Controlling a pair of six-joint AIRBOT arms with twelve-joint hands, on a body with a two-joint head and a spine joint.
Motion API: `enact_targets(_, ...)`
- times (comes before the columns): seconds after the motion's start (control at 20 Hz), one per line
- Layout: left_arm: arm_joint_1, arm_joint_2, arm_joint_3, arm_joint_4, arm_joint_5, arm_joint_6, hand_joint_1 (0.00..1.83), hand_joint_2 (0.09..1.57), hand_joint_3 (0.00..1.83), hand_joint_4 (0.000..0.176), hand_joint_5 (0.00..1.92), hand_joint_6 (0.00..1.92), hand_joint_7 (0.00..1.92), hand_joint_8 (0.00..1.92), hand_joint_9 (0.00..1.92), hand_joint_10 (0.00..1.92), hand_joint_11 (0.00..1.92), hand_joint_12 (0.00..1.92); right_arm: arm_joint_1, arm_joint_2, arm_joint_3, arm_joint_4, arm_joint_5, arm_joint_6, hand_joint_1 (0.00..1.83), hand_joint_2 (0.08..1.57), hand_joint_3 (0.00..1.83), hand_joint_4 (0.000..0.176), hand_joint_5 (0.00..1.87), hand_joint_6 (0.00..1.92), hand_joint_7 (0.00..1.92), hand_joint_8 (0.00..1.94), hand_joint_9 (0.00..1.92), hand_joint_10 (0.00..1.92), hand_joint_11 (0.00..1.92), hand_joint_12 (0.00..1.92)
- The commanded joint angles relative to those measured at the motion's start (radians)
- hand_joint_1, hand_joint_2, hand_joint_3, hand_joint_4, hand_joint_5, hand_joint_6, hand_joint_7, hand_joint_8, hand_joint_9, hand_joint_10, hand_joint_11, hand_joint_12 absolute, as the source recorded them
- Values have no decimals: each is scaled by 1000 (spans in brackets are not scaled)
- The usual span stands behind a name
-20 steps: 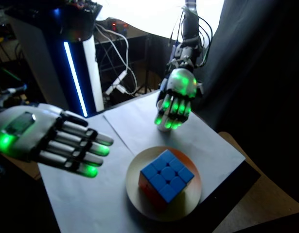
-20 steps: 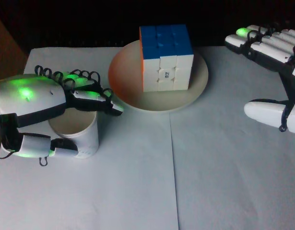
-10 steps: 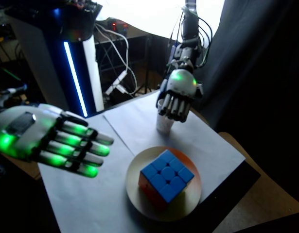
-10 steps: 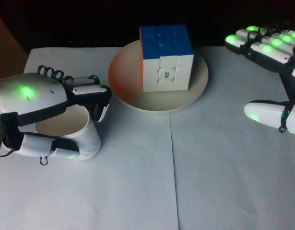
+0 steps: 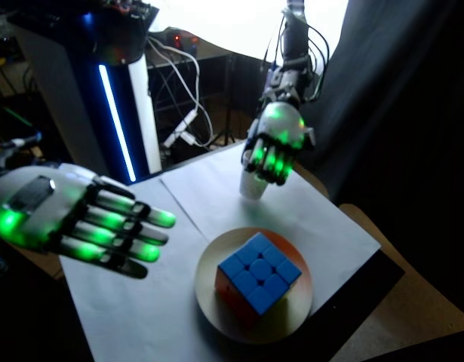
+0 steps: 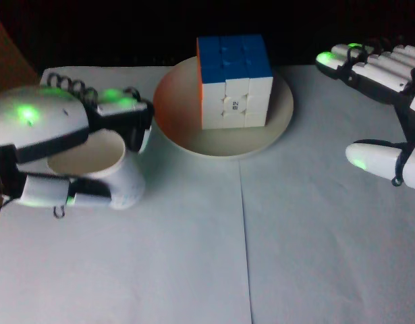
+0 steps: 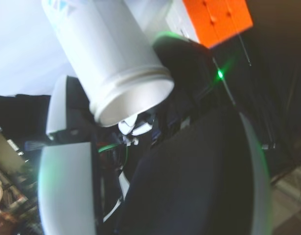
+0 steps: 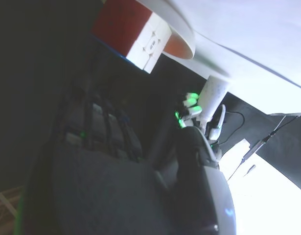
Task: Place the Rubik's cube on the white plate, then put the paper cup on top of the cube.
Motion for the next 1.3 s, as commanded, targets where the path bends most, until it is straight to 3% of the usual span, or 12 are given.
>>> enact_targets(0.0,-23,6,-6,-28,-122,1,1416,1388,7,32,83,1845,320,1845,470,1921,460,1921,5,-4,2,10,124,0,314,1354,1,0,0,0,0,0,90,13,0,632)
enact_targets(0.1,-58,18,-11,-9,-123,1,1590,1310,0,16,64,1790,28,1672,455,1818,427,1921,5,-6,3,10,124,0,318,1348,0,0,0,0,0,0,93,12,0,699)
enact_targets(0.2,-100,21,-11,23,-109,1,1598,1327,0,92,49,1910,0,1728,397,1880,330,1921,5,-9,5,10,124,0,369,1325,0,24,0,0,0,0,71,1,0,586)
enact_targets(0.3,-144,21,-2,46,-84,1,1606,1274,0,39,167,1875,67,1835,513,1755,526,1921,5,-16,8,10,124,0,320,1343,1,0,0,0,0,0,77,2,0,703)
enact_targets(0.4,-198,10,22,58,-52,-7,1605,1264,0,121,146,1869,90,1825,543,1720,559,1921,5,-21,10,10,124,0,359,1335,0,0,0,0,0,0,53,3,0,489)
enact_targets(0.6,-318,-51,99,141,16,-111,1375,1185,0,85,216,1726,133,1821,287,1921,464,1921,5,-26,12,10,124,0,288,1339,0,0,0,0,0,0,60,4,0,579)
enact_targets(0.75,-379,-92,134,176,59,-117,1244,1205,0,164,114,1758,74,1915,209,1921,324,1921,5,-31,15,10,124,0,332,1340,0,29,0,0,0,0,43,3,0,397)
enact_targets(0.85,-404,-107,147,187,76,-117,1237,1250,0,132,171,1767,172,1921,327,1921,477,1921,5,-32,16,10,124,0,323,1341,0,0,0,0,0,0,58,7,0,501)
enact_targets(0.95,-425,-121,160,198,92,-120,1276,1080,507,169,246,1786,598,1736,488,1921,630,1921,5,-33,16,10,124,0,361,1337,0,0,0,0,0,0,19,7,0,274)
enact_targets(1.05,-463,-147,189,242,114,-160,1309,883,854,98,269,1818,689,1759,652,1921,819,1921,5,-37,18,10,124,0,335,1339,1,0,0,0,0,0,26,6,0,308)
enact_targets(1.1,-492,-165,208,276,129,-191,1311,874,862,55,270,1799,699,1743,665,1921,834,1921,5,-41,19,10,124,0,341,1333,0,0,0,0,0,0,51,12,0,422)
enact_targets(1.25,-534,-218,252,295,161,-202,1293,975,639,71,276,1709,672,1655,518,1921,680,1921,5,-47,21,10,124,0,360,1325,0,17,0,0,0,0,42,4,0,318)
